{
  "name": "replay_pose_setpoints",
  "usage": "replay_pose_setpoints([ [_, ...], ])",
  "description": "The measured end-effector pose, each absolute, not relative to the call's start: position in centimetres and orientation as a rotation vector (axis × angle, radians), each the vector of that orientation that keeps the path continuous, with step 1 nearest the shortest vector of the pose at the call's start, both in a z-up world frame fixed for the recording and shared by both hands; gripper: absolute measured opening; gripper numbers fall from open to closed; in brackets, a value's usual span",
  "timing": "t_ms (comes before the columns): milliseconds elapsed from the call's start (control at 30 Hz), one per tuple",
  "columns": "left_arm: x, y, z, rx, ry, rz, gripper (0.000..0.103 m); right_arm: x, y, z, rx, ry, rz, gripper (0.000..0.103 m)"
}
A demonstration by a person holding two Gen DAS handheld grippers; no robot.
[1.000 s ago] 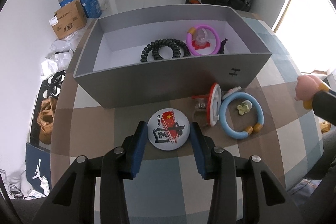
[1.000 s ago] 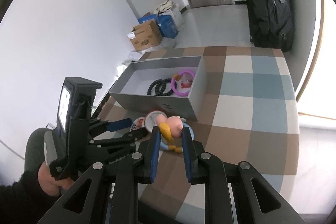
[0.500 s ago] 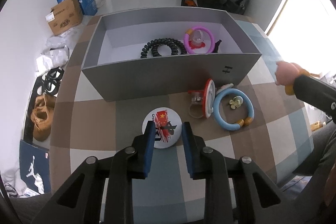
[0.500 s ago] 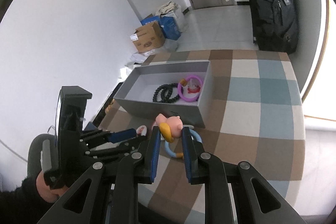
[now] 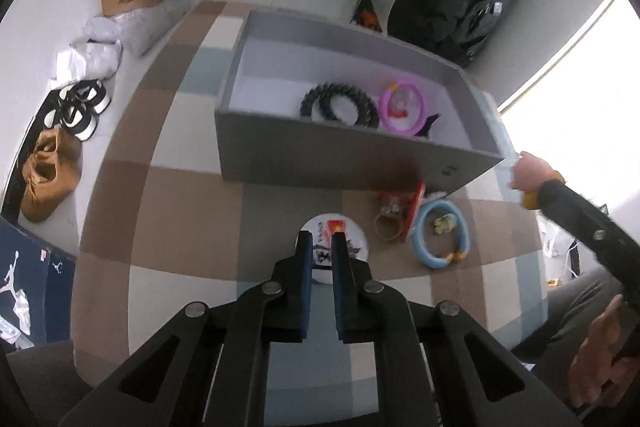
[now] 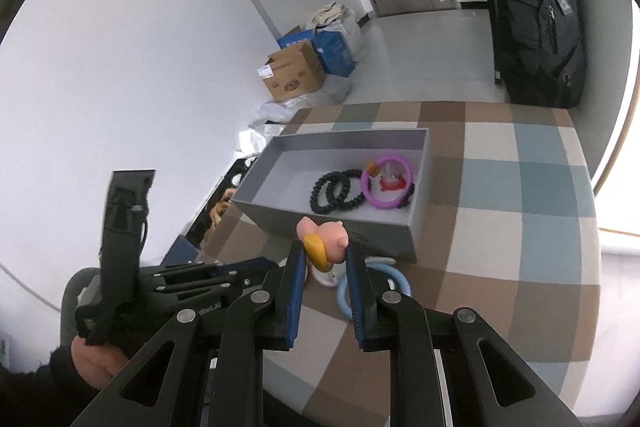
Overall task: Organize jewelry
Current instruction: 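Carry the pig toy and badge into the gray box and open both tools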
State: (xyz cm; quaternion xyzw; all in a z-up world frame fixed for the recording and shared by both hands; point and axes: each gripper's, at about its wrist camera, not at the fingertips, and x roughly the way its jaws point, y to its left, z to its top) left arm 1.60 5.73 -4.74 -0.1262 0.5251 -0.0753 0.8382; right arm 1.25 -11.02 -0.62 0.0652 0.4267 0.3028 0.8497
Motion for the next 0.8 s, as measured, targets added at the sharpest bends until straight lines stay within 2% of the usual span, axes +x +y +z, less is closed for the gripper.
replay_pose_setpoints([
  [33,1.6,5.5,-4.6,-0.248,1.111,-0.150,0.024,1.3,-10.9,-0.6,0.141,0.898,0.641,0.019],
  [67,1.5,5.1,-4.6,-0.220,1.104,-0.149,0.049,1.3,-10.9,-0.5,0.143,0.899,0.644,0.019],
  [100,1.6,4.9,-4.7,-0.200,1.103,-0.141,0.060,1.3,-10.8,-0.5,0.144,0.899,0.646,0.019],
  [133,1.6,4.8,-4.8,-0.182,1.100,-0.127,0.065,1.3,-10.8,-0.5,0.145,0.899,0.647,0.019],
  [500,1.8,3.1,-6.3,0.021,1.129,-0.098,0.064,1.5,-11.2,-0.1,0.168,0.895,0.642,0.019],
  [533,1.7,2.8,-6.2,0.040,1.124,-0.101,0.059,1.6,-11.3,-0.1,0.169,0.895,0.641,0.019],
  [567,1.7,2.7,-6.1,0.038,1.117,-0.119,0.046,1.6,-11.3,-0.1,0.171,0.895,0.639,0.019],
  [600,1.6,2.6,-5.9,0.042,1.117,-0.129,0.039,1.7,-11.3,0.0,0.174,0.895,0.640,0.019],
  [800,1.5,3.0,-5.6,-0.021,1.124,-0.162,0.037,2.0,-11.2,0.1,0.175,0.893,0.638,0.019],
])
